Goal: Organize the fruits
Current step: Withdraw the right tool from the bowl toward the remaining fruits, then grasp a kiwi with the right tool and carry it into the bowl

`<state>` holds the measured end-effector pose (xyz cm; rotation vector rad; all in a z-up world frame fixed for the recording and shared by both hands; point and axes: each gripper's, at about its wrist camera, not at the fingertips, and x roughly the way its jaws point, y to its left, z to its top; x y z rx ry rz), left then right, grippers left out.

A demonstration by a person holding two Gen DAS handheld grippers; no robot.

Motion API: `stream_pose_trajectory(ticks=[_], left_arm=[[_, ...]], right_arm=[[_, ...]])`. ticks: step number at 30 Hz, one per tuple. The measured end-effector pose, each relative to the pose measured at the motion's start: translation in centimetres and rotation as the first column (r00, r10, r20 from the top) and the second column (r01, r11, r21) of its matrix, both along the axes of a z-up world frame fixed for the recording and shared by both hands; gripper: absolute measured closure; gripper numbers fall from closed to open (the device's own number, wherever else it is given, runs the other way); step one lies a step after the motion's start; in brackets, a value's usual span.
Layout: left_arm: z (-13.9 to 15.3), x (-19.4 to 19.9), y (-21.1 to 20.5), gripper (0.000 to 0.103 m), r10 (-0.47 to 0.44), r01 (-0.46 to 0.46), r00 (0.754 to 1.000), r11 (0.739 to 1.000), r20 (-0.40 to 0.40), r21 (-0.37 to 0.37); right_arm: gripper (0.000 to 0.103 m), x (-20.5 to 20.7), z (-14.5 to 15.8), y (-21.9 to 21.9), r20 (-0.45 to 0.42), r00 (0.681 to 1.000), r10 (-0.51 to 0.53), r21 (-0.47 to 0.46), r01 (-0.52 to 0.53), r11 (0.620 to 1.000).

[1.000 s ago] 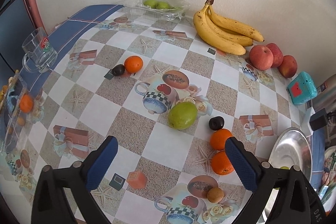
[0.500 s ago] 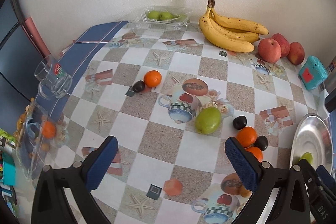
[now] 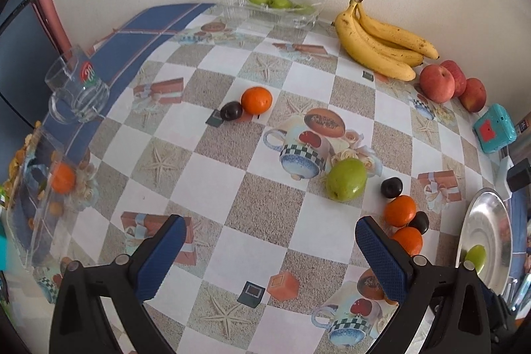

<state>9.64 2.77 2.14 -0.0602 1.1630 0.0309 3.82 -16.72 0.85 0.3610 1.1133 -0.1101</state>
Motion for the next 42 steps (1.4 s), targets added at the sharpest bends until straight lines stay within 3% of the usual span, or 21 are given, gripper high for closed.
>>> stream_pose_trajectory(ticks=[11, 15, 22, 31, 37, 42], left_arm=[[-4.9, 0.5, 0.1, 0.001, 0.019, -0.031, 0.987, 0.997, -0.16, -0.071], [-5.4, 0.5, 0.0, 0.001, 0.025, -0.042, 0.985, 0.995, -0.172, -0.095], [-5.2, 0.7, -0.2, 0.003, 0.017, -0.037, 0.986, 0.993, -0.165, -0.115], [-4.7, 1.0, -0.1, 0.005, 0.02, -0.044, 0.987, 0.988, -0.16, -0.145], [-4.5, 1.0, -0.1, 0.007, 0.013, -0.037, 0.988, 0.987, -0.153, -0.156], [-4.2, 1.0, -0.1, 0.008, 0.02, -0.044, 0.99, 0.986, -0.143, -0.161]], right_arm=[[0.013, 0.5, -2.8, 1.8, -0.091, 0.994, 0.054, 0.003, -0.054, 0.999], [0.031, 0.7, -4.2, 2.3, -0.12, 0.99, 0.077, 0.015, -0.076, 0.997], [0.042, 0.4, -4.9, 3.2, -0.131, 0.983, 0.127, 0.016, -0.126, 0.992], [0.077, 0.4, -5.0, 4.8, -0.119, 0.978, 0.171, 0.021, -0.17, 0.985], [0.077, 0.5, -4.7, 5.1, -0.107, 0.978, 0.181, 0.022, -0.18, 0.983], [0.077, 0.0, -2.3, 3.8, -0.03, 0.988, 0.152, 0.027, -0.151, 0.988]])
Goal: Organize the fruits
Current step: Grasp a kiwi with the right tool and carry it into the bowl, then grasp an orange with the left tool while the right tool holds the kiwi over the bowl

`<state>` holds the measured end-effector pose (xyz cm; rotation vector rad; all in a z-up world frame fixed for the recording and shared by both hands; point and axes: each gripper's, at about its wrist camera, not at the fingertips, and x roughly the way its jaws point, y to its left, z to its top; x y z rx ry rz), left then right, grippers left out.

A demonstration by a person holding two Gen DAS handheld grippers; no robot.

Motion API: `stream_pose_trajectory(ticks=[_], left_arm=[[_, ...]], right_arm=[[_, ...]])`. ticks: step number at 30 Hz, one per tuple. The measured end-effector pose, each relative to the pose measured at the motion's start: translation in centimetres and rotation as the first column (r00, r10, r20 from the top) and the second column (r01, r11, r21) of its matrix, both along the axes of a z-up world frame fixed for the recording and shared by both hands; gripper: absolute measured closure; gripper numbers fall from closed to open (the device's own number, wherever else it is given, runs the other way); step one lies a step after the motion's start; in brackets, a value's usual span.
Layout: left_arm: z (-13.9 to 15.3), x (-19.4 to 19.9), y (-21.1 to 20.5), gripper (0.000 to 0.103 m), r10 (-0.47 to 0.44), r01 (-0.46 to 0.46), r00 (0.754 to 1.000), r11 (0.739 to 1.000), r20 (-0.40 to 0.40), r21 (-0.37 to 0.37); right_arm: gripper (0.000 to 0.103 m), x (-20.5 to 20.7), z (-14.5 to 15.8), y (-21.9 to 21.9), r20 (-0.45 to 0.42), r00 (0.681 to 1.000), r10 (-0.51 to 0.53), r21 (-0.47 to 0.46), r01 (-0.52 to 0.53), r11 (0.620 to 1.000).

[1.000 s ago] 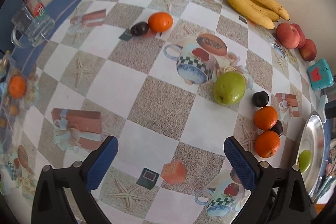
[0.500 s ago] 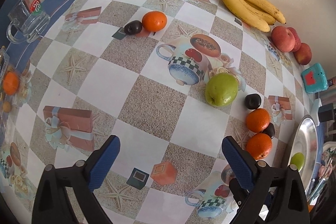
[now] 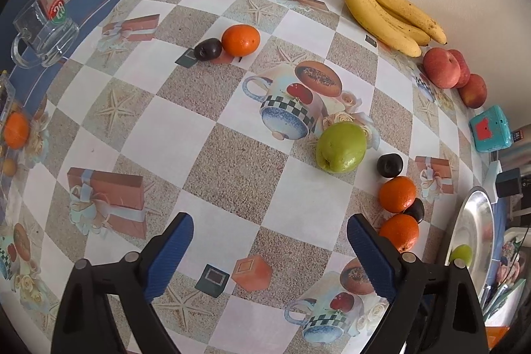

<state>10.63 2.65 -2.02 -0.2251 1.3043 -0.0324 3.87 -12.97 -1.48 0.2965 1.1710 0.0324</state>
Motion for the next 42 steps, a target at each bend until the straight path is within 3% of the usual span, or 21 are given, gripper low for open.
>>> stream_pose_trajectory(ticks=[6, 11, 16, 22, 37, 42], left_arm=[[0.7, -0.4, -0.2, 0.01, 0.01, -0.009, 1.0, 0.999, 0.019, -0.042], [0.9, -0.5, -2.2, 0.018, -0.046, 0.047, 0.999, 0.997, 0.025, -0.058], [0.9, -0.8, -4.9, 0.019, -0.11, 0.113, 0.994, 0.988, 0.025, -0.106], [1.3, -1.2, -8.5, 0.021, -0.214, 0.219, 0.974, 0.973, 0.075, -0.065], [-1.1, -1.1, -11.9, 0.042, -0.291, 0.292, 0.956, 0.955, 0.037, -0.052], [-2.0, -1.2, -12.2, 0.057, -0.297, 0.297, 0.955, 0.954, 0.011, -0.047]], right_arm=[[0.077, -0.3, 1.0, -2.4, 0.021, 0.998, -0.066, -0.068, 0.068, 0.995], [0.077, -1.1, 2.0, -5.5, 0.044, 0.989, -0.139, -0.111, 0.143, 0.984], [0.077, -1.6, 2.1, -8.5, 0.042, 0.976, -0.214, -0.119, 0.217, 0.969], [0.077, -2.1, 2.5, -10.1, 0.051, 0.966, -0.252, -0.106, 0.256, 0.961], [0.077, -2.7, 2.8, -10.9, 0.054, 0.962, -0.267, -0.086, 0.27, 0.959], [0.077, -2.7, 2.9, -11.0, 0.056, 0.962, -0.266, -0.078, 0.27, 0.96]])
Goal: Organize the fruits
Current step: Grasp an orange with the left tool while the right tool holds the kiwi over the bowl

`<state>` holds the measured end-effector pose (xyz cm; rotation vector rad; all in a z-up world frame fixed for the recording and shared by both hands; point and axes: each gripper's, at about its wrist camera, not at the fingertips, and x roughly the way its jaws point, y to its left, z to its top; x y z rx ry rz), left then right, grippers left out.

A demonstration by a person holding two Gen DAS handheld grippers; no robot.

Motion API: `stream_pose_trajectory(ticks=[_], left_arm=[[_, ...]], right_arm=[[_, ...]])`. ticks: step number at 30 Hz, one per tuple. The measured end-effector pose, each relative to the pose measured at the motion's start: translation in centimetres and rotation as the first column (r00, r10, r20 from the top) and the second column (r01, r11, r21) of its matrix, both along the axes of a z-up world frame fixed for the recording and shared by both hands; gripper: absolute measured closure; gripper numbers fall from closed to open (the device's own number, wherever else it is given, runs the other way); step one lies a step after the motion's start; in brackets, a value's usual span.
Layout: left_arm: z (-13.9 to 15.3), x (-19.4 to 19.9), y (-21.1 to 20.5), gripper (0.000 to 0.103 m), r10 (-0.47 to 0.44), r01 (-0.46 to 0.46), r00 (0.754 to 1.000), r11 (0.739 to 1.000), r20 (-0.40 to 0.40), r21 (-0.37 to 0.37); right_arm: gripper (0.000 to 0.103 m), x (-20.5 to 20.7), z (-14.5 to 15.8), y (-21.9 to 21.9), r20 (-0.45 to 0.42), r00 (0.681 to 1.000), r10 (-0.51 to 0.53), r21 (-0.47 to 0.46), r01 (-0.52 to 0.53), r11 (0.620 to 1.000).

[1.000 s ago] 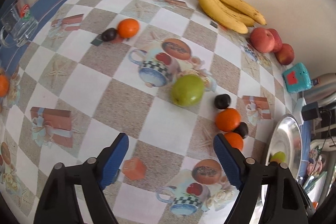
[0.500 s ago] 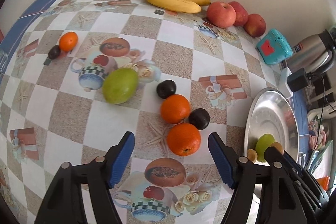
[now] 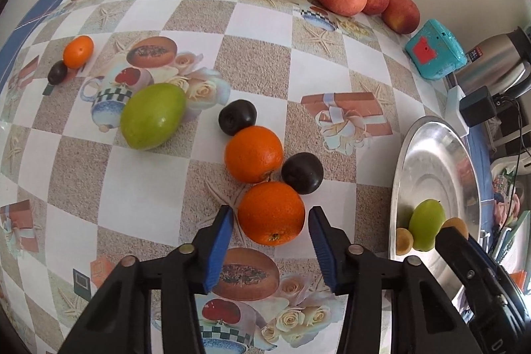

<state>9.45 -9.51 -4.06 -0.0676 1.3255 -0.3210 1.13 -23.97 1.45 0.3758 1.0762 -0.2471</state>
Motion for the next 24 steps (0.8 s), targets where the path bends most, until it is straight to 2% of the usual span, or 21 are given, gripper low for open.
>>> stream_pose_trajectory(ticks=[14, 24], left_arm=[[0.5, -0.3, 0.1, 0.06, 0.0, 0.001, 1.0, 1.0, 0.007, -0.006], [2.5, -0.4, 0.9, 0.061, 0.02, -0.018, 0.999, 0.998, 0.047, -0.055]], right_arm=[[0.077, -0.1, -0.1, -0.4, 0.0, 1.0, -0.012, 0.023, 0.012, 1.0], [0.077, -0.2, -0.3, -0.8, -0.004, 1.0, -0.023, 0.04, 0.024, 0.999]])
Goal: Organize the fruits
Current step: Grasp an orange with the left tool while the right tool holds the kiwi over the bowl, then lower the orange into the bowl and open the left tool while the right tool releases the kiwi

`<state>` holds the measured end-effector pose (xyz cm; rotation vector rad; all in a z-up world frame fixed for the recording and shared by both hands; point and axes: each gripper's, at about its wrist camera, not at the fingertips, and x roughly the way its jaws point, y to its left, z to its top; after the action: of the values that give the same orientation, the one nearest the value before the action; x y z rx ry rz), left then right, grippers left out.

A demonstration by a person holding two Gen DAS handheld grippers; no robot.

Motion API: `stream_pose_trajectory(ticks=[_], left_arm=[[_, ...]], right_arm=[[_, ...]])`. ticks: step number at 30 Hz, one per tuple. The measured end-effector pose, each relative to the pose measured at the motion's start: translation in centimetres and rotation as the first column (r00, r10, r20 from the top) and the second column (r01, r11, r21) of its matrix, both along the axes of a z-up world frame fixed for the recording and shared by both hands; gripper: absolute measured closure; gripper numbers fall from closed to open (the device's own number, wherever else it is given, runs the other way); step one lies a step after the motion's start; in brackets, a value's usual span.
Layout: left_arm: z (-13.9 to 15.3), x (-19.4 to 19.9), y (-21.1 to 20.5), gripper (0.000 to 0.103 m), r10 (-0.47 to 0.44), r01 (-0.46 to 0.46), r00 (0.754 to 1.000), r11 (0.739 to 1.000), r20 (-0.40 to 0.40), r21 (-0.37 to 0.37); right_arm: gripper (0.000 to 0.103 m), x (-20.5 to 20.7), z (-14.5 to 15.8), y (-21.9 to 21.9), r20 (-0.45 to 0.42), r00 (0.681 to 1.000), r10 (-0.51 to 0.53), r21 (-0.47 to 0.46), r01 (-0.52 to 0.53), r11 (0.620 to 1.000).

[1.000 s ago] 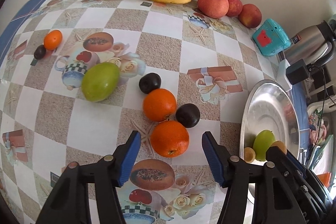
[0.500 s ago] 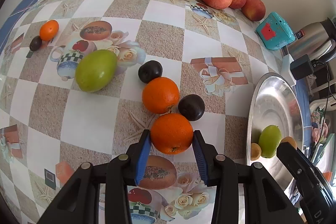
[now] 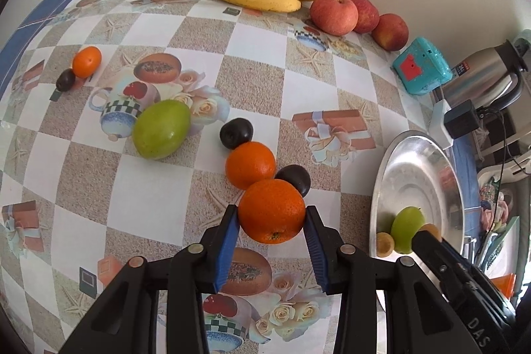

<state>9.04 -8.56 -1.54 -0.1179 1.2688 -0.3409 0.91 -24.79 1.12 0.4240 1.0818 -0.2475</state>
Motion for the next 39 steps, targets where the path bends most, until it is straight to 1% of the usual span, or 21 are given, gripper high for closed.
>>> stream_pose_trajectory(ticks=[9, 12, 16, 20, 28, 31, 34, 39], left_arm=[[2.2, -0.4, -0.4, 0.061, -0.011, 0.013, 0.999, 0.999, 0.052, -0.033], [3.1, -0.8, -0.9, 0.061, -0.03, 0.034, 0.997, 0.998, 0.075, -0.049], [3.8, -1.5, -2.4, 0.061, -0.079, 0.084, 0.992, 0.995, 0.102, -0.044], [3.7, -2.4, -4.3, 0.061, -0.137, 0.14, 0.983, 0.99, 0.12, -0.024], [3.8, -4.2, -8.5, 0.061, -0.258, 0.262, 0.946, 0.965, 0.198, 0.005], [3.3, -4.5, -9.7, 0.061, -0.287, 0.289, 0.936, 0.957, 0.204, 0.017], [2.6, -4.9, -10.5, 0.061, -0.315, 0.312, 0.927, 0.949, 0.203, 0.048], [2.1, -5.1, -10.8, 0.061, -0.325, 0.319, 0.925, 0.946, 0.195, 0.062]], right_arm=[[0.077, -0.1, -0.2, -0.3, -0.008, 1.0, -0.01, 0.014, 0.01, 1.0], [0.077, -0.1, -0.2, -0.4, -0.007, 1.0, -0.015, 0.018, 0.015, 1.0], [0.077, -0.2, -0.3, -0.6, -0.01, 1.0, -0.02, 0.026, 0.02, 0.999], [0.077, -0.3, -0.6, -1.2, -0.013, 1.0, -0.025, 0.045, 0.026, 0.999], [0.077, -1.9, -1.8, -6.4, -0.046, 0.983, -0.177, 0.066, 0.18, 0.982], [0.077, -2.3, -1.8, -7.2, -0.044, 0.978, -0.204, 0.064, 0.206, 0.976], [0.077, -2.5, -1.9, -7.7, -0.049, 0.975, -0.218, 0.066, 0.221, 0.973], [0.077, -2.6, -2.5, -8.0, -0.07, 0.971, -0.229, 0.069, 0.234, 0.97]])
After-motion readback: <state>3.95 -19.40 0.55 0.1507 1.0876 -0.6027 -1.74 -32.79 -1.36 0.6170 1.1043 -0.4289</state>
